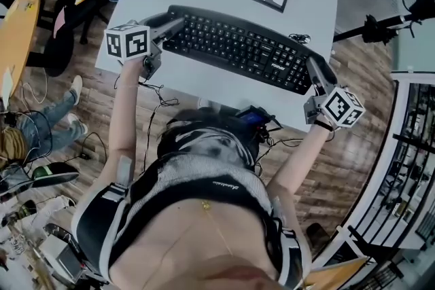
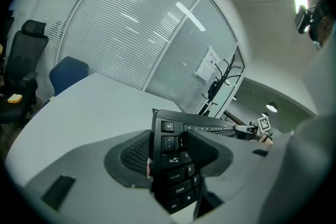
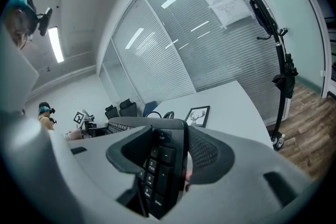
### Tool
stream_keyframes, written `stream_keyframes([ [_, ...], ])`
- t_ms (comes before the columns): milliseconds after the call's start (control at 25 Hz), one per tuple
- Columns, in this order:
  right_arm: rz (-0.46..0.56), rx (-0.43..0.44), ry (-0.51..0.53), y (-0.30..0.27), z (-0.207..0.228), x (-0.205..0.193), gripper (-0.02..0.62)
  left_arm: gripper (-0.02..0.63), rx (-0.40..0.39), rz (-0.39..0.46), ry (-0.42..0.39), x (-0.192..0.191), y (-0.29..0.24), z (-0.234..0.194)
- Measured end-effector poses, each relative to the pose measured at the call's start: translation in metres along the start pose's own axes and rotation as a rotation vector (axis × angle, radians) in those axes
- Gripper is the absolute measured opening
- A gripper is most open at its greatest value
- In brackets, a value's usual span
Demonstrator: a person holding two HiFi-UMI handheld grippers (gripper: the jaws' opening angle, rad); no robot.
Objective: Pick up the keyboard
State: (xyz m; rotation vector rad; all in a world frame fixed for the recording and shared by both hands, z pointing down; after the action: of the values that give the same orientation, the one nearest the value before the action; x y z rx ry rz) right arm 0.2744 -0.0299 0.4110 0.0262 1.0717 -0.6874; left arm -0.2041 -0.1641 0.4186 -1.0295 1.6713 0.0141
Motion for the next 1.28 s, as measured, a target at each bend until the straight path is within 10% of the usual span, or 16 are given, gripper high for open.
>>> stream_keyframes([
  [1280,-0.011,0.012,0.018,-0.001,-0.006,0.006,0.207,0.195,0.015,0.012,0.01,0.0,0.01,0.001],
])
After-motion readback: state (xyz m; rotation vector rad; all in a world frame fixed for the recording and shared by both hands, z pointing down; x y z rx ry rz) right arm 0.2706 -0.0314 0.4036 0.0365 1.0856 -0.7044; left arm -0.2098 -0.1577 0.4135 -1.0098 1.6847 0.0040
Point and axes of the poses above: the fingertips, and each gripper's own axes: y backward along the fingers, z to its right, x out of its top, the point moved 9 cm from there along y, backward along the fingers, and after that the axes turned 9 degrees about x, right-handed, at the moved point
